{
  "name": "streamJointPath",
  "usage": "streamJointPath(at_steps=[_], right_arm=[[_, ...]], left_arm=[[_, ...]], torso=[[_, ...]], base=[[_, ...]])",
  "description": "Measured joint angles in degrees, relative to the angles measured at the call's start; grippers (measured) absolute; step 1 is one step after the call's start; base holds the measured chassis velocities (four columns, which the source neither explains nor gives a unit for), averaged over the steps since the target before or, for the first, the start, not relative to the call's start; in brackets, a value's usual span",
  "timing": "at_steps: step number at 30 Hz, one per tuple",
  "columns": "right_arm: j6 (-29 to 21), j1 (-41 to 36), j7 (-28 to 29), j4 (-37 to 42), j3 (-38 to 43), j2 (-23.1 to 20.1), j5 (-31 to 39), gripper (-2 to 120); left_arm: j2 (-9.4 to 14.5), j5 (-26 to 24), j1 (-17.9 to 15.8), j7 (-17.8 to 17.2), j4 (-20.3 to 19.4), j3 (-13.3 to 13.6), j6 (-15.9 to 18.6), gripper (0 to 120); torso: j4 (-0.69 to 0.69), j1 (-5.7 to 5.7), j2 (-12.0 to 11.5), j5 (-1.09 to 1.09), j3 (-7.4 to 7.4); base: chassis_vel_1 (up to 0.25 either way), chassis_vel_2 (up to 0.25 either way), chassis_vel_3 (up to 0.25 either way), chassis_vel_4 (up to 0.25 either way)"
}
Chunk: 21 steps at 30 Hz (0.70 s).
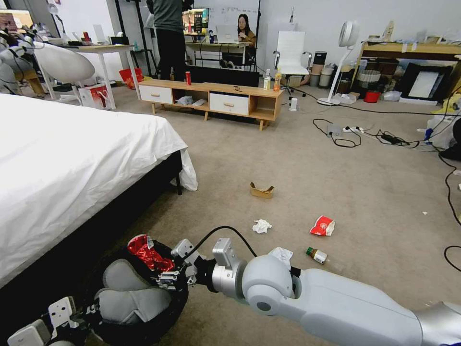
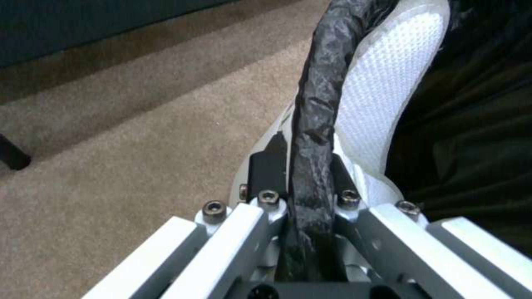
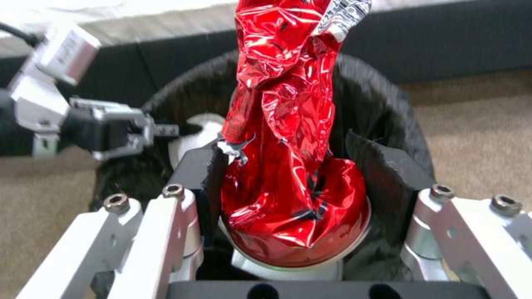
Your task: Pick up the trash bin and place the garbage on the floor into it.
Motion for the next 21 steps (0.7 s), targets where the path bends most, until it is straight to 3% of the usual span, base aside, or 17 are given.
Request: streamJointPath(at_steps=[21], right_arm=[[1.0,-1.2,0.1,-5.5,-2.3,5.1,-3.1,51]], left_arm=[[-0.3,0.2,0.4,0.2,-0.3,0.0,0.0,3]], torso=[[0.01,0.0,0.0,-0.01,0.0]], base=[[0.0,0.0,0.0,0.0]])
